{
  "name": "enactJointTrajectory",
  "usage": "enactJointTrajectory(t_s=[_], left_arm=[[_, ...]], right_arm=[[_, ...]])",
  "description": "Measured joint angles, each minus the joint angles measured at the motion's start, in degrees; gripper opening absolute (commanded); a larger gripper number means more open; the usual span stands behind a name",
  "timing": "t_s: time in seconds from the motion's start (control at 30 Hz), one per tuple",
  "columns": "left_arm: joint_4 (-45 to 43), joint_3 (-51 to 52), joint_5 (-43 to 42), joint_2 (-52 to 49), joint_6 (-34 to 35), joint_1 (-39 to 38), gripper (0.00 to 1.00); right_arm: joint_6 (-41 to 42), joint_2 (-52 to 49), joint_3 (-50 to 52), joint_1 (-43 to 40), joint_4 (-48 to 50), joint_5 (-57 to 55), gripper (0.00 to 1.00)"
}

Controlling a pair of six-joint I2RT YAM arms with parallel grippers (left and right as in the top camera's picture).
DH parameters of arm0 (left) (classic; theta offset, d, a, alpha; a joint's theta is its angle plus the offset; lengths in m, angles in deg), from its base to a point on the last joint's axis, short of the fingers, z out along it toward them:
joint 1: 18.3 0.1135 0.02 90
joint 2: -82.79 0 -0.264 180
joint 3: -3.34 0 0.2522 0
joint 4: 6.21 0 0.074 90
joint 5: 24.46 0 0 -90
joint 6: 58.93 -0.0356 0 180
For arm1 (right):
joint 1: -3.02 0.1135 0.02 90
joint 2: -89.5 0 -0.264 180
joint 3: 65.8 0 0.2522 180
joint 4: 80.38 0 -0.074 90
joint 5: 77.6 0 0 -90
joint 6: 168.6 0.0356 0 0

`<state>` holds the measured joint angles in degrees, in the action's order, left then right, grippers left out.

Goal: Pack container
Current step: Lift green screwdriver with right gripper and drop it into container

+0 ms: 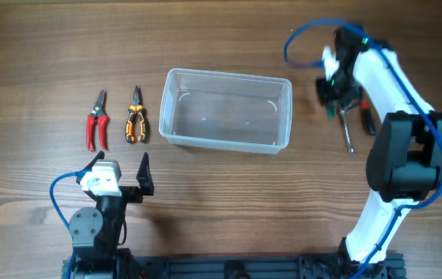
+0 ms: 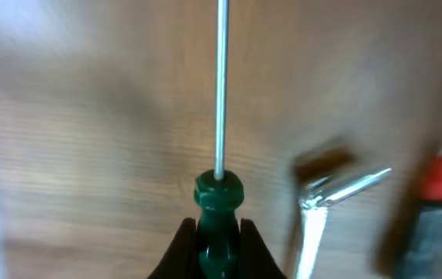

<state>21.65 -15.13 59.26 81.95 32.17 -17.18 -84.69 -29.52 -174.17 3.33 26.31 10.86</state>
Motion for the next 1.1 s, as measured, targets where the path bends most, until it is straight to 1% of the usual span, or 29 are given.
enactJointTrajectory(t_s=[0.17, 0.27, 0.33, 0.4, 0.5, 0.57, 0.6, 0.63, 0.77, 0.83, 0.87, 0.9, 0.97, 1.03, 1.1], left_arm=[[0.00, 0.00, 0.00, 0.00, 0.00, 0.00, 1.00], [-0.02, 0.00, 0.00, 0.00, 0.00, 0.00, 1.00], [-0.02, 0.00, 0.00, 0.00, 0.00, 0.00, 1.00], [0.00, 0.00, 0.00, 0.00, 0.00, 0.00, 1.00], [0.00, 0.00, 0.00, 0.00, 0.00, 0.00, 1.00], [0.00, 0.00, 0.00, 0.00, 0.00, 0.00, 1.00], [0.00, 0.00, 0.00, 0.00, 0.00, 0.00, 1.00], [0.00, 0.00, 0.00, 0.00, 0.00, 0.00, 1.00], [0.00, 0.00, 0.00, 0.00, 0.00, 0.00, 1.00], [0.00, 0.00, 0.00, 0.00, 0.00, 0.00, 1.00], [0.00, 0.00, 0.00, 0.00, 0.00, 0.00, 1.00], [-0.02, 0.00, 0.00, 0.00, 0.00, 0.00, 1.00], [-0.02, 0.00, 0.00, 0.00, 0.00, 0.00, 1.00], [0.00, 0.00, 0.00, 0.00, 0.00, 0.00, 1.00], [0.00, 0.00, 0.00, 0.00, 0.00, 0.00, 1.00]], right_arm=[[-0.02, 1.95, -19.50, 0.02, -5.42, 0.50, 0.04], [-3.17, 6.47, -26.60, 1.14, -7.78, 4.31, 0.04], [-6.10, 9.46, -28.13, 3.50, -7.87, 8.15, 0.04], [-8.68, 12.17, -28.65, 8.44, -8.87, 13.16, 0.04], [-11.41, 12.74, -28.65, 16.04, -10.60, 16.76, 0.04], [-14.99, 12.66, -28.52, 21.81, -11.69, 18.16, 0.04], [-16.26, 12.66, -28.52, 22.43, -11.78, 18.32, 0.04], [-18.47, 12.66, -28.46, 26.84, -12.02, 18.91, 0.04], [-29.24, 12.66, -24.81, 35.43, -11.91, 18.62, 0.04], [-35.01, 12.66, -19.82, 38.47, -10.54, 16.39, 0.04], [-36.48, 12.66, -17.64, 38.93, -9.51, 15.63, 0.04], [-37.31, 12.61, -15.91, 39.01, -8.44, 14.95, 0.04], [-37.70, 12.63, -9.20, 38.34, -1.66, 13.49, 0.04], [-37.29, 12.35, -3.21, 37.18, 2.16, 12.39, 0.04], [-36.70, 12.37, 4.02, 35.89, 9.22, 11.67, 0.04]])
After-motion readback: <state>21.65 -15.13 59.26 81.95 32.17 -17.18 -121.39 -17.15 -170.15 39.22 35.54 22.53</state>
